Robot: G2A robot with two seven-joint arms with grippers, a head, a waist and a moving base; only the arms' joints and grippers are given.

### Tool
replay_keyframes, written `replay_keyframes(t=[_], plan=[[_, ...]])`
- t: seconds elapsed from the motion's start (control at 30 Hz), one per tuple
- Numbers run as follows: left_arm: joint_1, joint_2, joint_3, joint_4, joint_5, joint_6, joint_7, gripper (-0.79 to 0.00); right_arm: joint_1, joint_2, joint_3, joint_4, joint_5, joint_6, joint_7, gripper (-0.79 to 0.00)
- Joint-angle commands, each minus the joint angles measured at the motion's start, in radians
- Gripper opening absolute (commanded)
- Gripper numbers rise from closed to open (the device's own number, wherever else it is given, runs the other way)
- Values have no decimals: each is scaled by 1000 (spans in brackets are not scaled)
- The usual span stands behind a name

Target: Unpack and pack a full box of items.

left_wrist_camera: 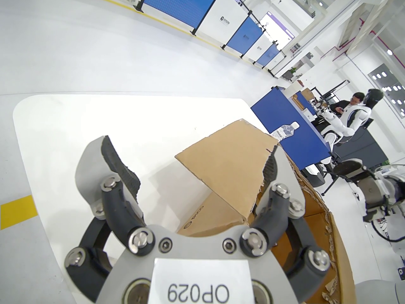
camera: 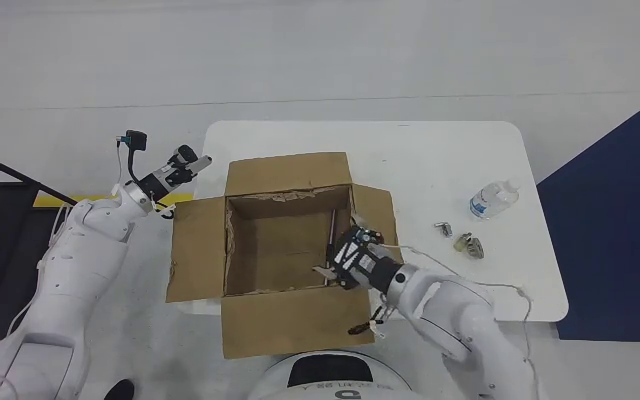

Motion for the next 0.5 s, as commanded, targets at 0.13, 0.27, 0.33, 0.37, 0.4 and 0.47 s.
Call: replay_keyframes(t=[0.13,0.27,0.33,0.37,0.4,0.47], plan=[[0,0,0,0,0,0,0,0,181,-47,-198,149,23,212,111,0],[0,0,0,0,0,0,0,0,251,-76,-272,232,22,358,178,0],[0,0,0,0,0,0,0,0,277,-89,-297,261,39,412,216,-52],[0,0,0,0,0,0,0,0,288,-94,-307,272,44,440,232,-62],[0,0,0,0,0,0,0,0,295,-100,-315,284,55,469,250,-92],[0,0,0,0,0,0,0,0,314,-111,-326,313,71,524,283,-95]])
